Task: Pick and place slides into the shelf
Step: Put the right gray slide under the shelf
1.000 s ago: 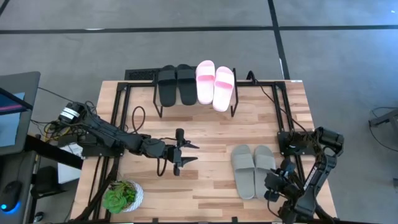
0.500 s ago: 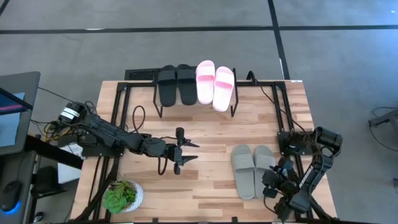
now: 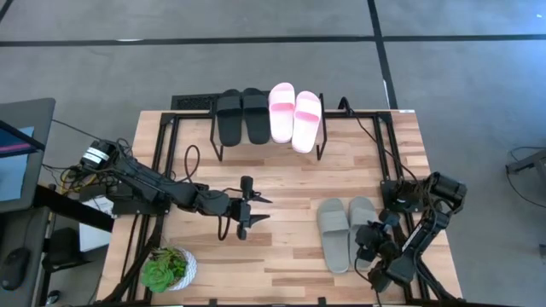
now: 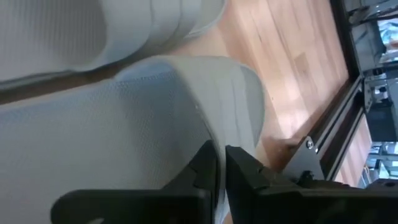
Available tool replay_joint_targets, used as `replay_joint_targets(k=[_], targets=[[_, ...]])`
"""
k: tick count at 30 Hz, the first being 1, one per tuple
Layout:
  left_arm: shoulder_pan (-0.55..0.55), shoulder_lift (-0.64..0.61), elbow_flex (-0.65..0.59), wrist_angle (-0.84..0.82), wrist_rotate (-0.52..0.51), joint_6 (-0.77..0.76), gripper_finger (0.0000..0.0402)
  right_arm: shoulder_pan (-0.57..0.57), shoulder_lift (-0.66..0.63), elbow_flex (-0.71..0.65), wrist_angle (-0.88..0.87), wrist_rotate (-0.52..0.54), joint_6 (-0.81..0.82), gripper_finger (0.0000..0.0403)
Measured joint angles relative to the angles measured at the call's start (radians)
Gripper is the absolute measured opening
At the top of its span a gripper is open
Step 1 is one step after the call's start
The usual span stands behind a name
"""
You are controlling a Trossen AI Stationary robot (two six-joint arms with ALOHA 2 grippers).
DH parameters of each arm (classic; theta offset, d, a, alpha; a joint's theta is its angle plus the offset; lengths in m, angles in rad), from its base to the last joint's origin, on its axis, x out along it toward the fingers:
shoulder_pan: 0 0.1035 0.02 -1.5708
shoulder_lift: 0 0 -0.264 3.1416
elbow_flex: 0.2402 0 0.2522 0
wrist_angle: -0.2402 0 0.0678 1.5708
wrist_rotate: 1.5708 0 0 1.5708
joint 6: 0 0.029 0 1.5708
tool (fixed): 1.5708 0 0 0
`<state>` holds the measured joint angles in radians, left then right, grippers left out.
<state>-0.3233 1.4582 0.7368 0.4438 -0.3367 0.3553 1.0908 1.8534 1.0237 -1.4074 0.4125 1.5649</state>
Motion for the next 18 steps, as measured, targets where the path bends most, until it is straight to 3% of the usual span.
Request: replay_joint_targets(k=[12, 18], targets=[[0.000, 0.000, 0.000, -0.014, -0.001, 0.000, 0.0192, 0.002, 0.000, 0.093, -0.169, 0.005, 0.042, 0.0003], [0.000, 0.000, 0.000, -0.013, -0.009, 0.003, 0.0192, -0.021, -0.006, 0.129, -0.163, 0.023, -0.022, 0.0002]])
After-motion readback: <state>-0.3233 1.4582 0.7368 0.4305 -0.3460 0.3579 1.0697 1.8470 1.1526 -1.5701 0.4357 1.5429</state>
